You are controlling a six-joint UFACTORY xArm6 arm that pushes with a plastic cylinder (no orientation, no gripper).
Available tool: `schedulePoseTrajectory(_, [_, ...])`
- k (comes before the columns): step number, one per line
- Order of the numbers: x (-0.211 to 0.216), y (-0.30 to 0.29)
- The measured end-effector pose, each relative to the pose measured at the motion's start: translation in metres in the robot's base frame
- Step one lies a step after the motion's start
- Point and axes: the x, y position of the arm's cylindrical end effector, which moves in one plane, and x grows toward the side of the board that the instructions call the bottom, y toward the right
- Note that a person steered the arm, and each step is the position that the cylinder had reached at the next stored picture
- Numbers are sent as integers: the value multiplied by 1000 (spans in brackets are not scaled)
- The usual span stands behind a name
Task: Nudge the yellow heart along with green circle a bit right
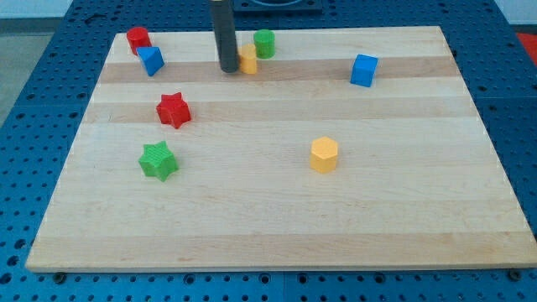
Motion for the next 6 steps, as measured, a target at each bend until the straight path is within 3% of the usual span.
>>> schedulePoseTrajectory(1, [0,25])
schedulePoseTrajectory(2, [0,14])
schedulePoseTrajectory(6, [-51,44])
